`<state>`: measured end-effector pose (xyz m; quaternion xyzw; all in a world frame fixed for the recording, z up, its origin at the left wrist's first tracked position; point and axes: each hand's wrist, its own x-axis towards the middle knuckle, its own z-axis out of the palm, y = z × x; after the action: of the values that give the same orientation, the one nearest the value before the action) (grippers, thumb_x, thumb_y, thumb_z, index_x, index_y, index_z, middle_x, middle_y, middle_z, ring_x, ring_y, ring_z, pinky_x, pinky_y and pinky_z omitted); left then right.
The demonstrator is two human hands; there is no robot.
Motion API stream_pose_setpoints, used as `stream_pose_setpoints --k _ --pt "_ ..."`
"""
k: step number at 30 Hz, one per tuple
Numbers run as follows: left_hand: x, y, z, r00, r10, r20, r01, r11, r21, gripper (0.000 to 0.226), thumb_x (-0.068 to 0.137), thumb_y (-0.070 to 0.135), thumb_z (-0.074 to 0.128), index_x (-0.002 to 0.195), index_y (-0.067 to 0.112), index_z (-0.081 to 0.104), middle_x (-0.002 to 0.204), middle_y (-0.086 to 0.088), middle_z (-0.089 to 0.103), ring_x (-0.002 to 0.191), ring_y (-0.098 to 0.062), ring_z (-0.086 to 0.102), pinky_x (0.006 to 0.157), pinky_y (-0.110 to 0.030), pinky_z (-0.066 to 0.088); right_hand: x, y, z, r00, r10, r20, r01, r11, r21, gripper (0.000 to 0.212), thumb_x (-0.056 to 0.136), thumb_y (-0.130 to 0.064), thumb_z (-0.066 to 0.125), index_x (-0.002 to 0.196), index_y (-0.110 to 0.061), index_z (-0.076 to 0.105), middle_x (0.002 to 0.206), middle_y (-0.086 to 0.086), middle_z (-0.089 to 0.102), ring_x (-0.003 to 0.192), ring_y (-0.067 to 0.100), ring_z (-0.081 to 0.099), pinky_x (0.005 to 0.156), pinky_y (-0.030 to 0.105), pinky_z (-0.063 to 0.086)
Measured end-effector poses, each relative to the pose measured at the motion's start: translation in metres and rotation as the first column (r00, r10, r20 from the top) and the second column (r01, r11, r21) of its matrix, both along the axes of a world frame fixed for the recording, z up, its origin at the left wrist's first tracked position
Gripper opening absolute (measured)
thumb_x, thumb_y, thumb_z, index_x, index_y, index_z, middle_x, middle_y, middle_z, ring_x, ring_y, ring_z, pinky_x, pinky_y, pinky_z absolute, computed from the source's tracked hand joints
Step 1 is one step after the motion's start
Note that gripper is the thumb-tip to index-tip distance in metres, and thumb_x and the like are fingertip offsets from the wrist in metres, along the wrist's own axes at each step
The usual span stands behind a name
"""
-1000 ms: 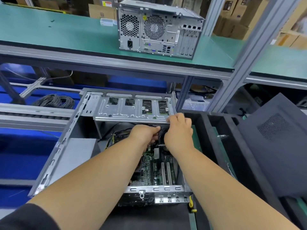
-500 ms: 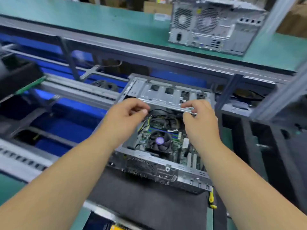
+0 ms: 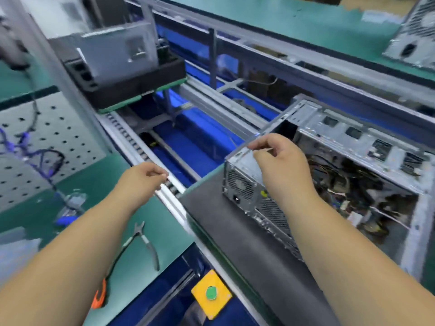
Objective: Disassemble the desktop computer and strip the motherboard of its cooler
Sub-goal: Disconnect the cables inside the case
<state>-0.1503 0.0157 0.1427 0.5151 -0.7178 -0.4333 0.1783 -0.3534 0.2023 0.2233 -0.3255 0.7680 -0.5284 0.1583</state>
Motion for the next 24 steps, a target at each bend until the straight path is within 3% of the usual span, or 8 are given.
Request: stream_pose_setpoints --k 3,5,8,10,12,14,18,24 --pt "0.02 -0.007 -0.038 0.985 0.004 0.175 -0.012 0.999 0.046 0.006 0.086 0.018 0.063 0.084 0.022 0.066 0.087 -0.004 0.071 0.078 -0.023 0.067 0.067 -0.028 0.047 0.012 -0.015 -0.007 0.999 0.041 -0.007 -0.04 0.998 0.039 0.023 0.082 -0.015 0.053 0.083 -0.033 0.068 0.077 -0.008 0.057 0.047 0.001 0.046 0.047 0.018 0.033" --pt "0.03 -0.013 -0.064 0.935 -0.015 0.355 0.004 0.999 0.032 0.011 0.085 0.016 0.06 0.09 0.022 0.067 0.1 -0.004 0.07 0.091 -0.024 0.066 0.077 -0.029 0.049 0.018 -0.022 -0.013 0.996 0.082 0.019 -0.083 0.996 0.044 0.023 0.084 -0.015 0.052 0.083 -0.033 0.067 0.078 -0.007 0.057 0.044 0.001 0.045 0.045 0.018 0.032" --pt "0.043 -0.014 -0.099 0.753 -0.026 0.657 0.065 0.997 -0.035 0.026 0.085 0.017 0.056 0.11 0.014 0.064 0.119 -0.01 0.064 0.109 -0.027 0.061 0.088 -0.029 0.046 0.027 -0.028 -0.018 0.992 0.123 0.037 -0.125 0.991 0.056 0.025 0.085 -0.015 0.051 0.083 -0.035 0.067 0.073 -0.01 0.054 0.041 0.002 0.044 0.039 0.012 0.03" --pt "0.055 -0.01 -0.117 0.632 -0.016 0.775 0.076 0.996 -0.041 0.034 0.089 0.027 0.055 0.119 0.01 0.055 0.126 -0.014 0.057 0.115 -0.031 0.057 0.093 -0.035 0.047 0.031 -0.031 -0.02 0.989 0.146 0.036 -0.148 0.987 0.06 0.026 0.084 -0.015 0.051 0.083 -0.035 0.066 0.07 -0.011 0.051 0.043 0.002 0.044 0.04 0.012 0.031" --pt "0.067 -0.005 -0.131 0.556 -0.017 0.831 0.038 0.999 -0.005 0.041 0.094 0.034 0.048 0.126 0.009 0.05 0.132 -0.014 0.052 0.121 -0.032 0.054 0.098 -0.038 0.045 0.034 -0.032 -0.02 0.985 0.164 0.048 -0.167 0.984 0.068 0.026 0.084 -0.015 0.05 0.084 -0.036 0.066 0.073 -0.011 0.052 0.045 0.003 0.044 0.043 0.018 0.034" --pt "0.075 -0.002 -0.14 0.514 -0.04 0.857 0.008 0.999 0.041 0.04 0.093 0.026 0.043 0.13 0.01 0.047 0.135 -0.013 0.049 0.124 -0.03 0.052 0.1 -0.038 0.044 0.036 -0.032 -0.021 0.985 0.169 0.045 -0.172 0.982 0.073 0.026 0.084 -0.016 0.05 0.083 -0.038 0.065 0.075 -0.012 0.053 0.046 0.003 0.045 0.045 0.021 0.036" --pt "0.08 0.001 -0.147 0.488 -0.052 0.871 0.017 0.999 0.05 0.041 0.09 0.009 0.037 0.13 0.01 0.048 0.134 -0.011 0.05 0.123 -0.028 0.053 0.098 -0.038 0.044 0.038 -0.031 -0.022 0.985 0.166 0.048 -0.168 0.984 0.059 0.026 0.085 -0.017 0.051 0.082 -0.039 0.065 0.075 -0.012 0.055 0.042 0.002 0.045 0.039 0.016 0.035" --pt "0.078 -0.001 -0.144 0.433 -0.146 0.89 0.133 0.986 0.097 0.037 0.091 0.007 0.042 0.125 0.01 0.057 0.128 -0.009 0.059 0.115 -0.025 0.06 0.093 -0.032 0.048 0.038 -0.027 -0.027 0.984 0.168 0.057 -0.172 0.981 0.088 0.028 0.083 -0.016 0.05 0.082 -0.039 0.065 0.062 -0.015 0.052 0.04 0.002 0.043 0.038 0.016 0.033"
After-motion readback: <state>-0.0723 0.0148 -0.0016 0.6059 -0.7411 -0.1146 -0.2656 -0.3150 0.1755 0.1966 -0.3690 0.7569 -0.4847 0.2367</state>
